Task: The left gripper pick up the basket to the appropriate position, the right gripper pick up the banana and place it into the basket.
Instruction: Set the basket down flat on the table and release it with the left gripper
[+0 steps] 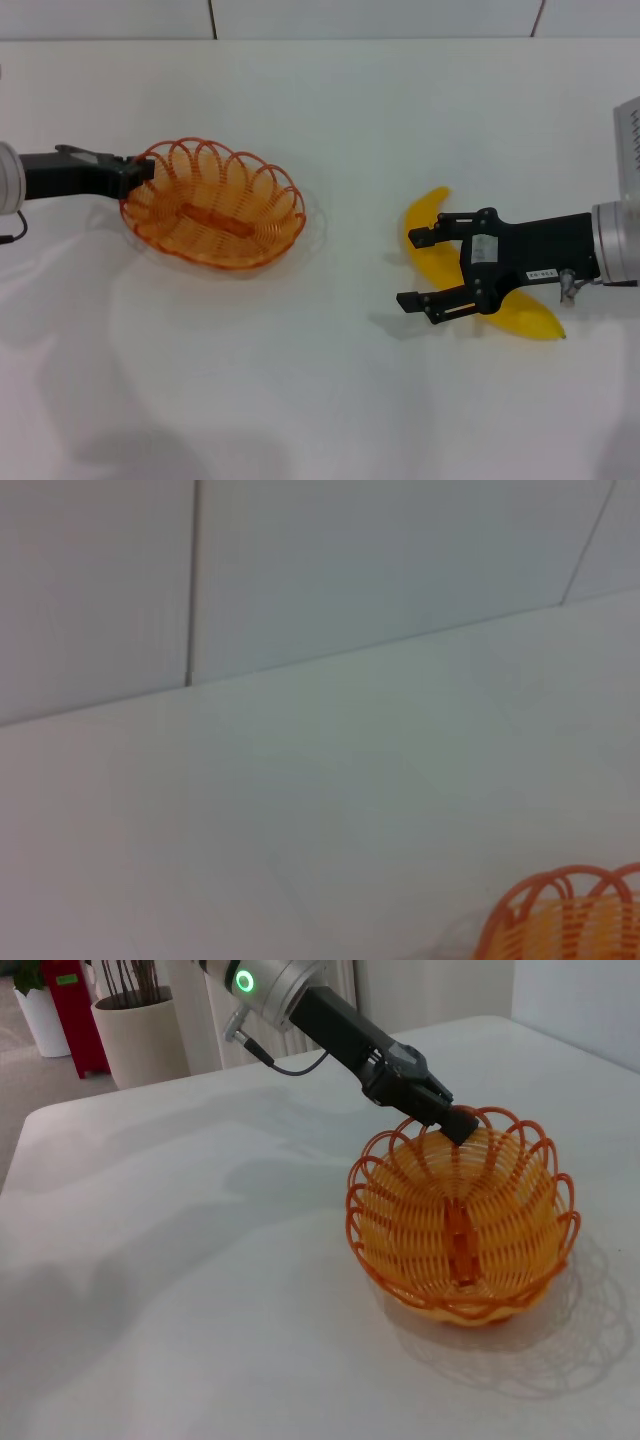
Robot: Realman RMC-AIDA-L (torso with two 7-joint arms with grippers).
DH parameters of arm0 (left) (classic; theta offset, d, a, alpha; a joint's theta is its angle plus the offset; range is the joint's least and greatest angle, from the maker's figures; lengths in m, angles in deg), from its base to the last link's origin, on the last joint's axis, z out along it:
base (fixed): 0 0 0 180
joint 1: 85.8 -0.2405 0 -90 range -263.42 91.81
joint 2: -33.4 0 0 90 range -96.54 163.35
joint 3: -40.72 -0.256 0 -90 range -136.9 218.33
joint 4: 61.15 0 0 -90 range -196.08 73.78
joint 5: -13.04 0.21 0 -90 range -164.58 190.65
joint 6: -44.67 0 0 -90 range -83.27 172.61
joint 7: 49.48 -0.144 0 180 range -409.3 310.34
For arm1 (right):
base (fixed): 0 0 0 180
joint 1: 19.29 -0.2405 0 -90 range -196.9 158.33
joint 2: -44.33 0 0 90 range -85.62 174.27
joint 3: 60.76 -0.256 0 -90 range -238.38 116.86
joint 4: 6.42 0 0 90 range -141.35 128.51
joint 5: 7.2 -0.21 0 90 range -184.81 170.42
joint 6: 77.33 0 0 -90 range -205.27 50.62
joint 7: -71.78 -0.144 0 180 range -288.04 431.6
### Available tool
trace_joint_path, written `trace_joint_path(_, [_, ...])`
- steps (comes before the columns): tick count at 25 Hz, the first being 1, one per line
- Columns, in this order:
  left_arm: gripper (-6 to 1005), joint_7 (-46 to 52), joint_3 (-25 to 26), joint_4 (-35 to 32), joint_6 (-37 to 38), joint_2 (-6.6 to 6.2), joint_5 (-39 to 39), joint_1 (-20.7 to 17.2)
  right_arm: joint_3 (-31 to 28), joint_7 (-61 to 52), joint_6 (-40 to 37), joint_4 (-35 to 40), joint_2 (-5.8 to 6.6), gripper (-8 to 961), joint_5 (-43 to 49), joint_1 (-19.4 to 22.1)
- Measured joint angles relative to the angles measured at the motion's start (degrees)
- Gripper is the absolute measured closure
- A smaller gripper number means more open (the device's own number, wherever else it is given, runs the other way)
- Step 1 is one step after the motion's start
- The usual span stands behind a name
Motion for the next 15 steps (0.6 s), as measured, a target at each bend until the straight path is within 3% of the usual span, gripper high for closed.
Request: trace_joint_path(15, [923, 0.04, 0.00, 1.50, -0.05, 0.13, -0.71, -0.80, 0.58, -0.07, 0.00, -0.07, 0.00, 64, 0.09, -0.35])
